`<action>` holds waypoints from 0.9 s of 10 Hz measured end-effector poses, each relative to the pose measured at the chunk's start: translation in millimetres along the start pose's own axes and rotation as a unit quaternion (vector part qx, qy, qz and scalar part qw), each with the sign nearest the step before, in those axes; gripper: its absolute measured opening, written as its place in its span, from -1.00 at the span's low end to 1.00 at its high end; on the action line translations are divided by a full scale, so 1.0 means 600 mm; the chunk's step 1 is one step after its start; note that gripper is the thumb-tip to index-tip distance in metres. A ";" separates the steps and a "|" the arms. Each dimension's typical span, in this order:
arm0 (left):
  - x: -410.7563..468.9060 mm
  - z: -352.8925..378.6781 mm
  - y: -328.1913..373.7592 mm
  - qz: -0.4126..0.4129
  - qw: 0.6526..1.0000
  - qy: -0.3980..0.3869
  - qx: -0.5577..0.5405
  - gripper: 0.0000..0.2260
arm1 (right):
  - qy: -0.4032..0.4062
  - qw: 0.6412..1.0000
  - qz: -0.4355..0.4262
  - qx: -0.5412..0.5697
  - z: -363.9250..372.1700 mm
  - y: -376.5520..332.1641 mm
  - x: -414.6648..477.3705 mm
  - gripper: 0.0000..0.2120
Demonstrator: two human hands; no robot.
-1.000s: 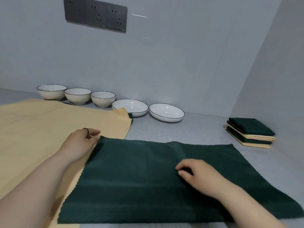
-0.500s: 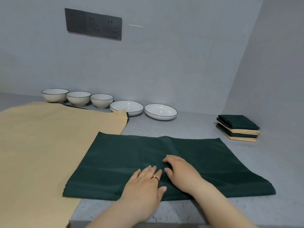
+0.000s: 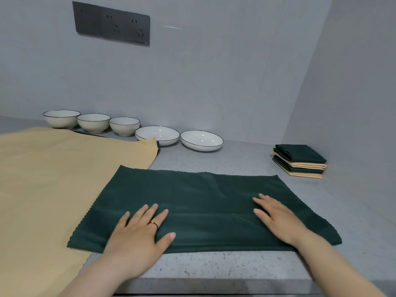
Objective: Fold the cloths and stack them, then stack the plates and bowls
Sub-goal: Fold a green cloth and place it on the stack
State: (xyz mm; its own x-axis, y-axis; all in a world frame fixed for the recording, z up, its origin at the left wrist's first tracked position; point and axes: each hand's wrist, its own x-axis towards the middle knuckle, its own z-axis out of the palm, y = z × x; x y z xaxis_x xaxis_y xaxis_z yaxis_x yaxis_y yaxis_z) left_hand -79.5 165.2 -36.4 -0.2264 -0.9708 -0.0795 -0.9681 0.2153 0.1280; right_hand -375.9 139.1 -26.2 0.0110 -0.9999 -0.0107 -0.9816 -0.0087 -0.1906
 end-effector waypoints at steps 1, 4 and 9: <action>-0.010 -0.006 -0.021 -0.037 0.999 0.011 0.005 -0.45 | 0.008 0.999 0.049 0.008 -0.009 0.045 -0.006 -0.54; -0.001 -0.010 -0.040 -0.034 0.999 -0.005 0.009 -0.47 | 0.021 0.997 0.053 0.060 -0.013 0.052 -0.018 -0.51; 0.012 -0.010 -0.067 -0.002 1.000 -0.001 0.012 -0.47 | -0.031 0.977 -0.192 -0.081 0.011 -0.106 -0.082 -0.50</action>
State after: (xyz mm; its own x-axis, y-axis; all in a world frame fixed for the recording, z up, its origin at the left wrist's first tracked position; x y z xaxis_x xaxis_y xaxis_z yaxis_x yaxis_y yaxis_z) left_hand -41.4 148.6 -36.3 -0.2231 -0.9713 -0.0821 -0.9713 0.2144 0.1031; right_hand -312.8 189.2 -20.0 0.3921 -0.9195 -0.0299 -0.9197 -0.3911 -0.0337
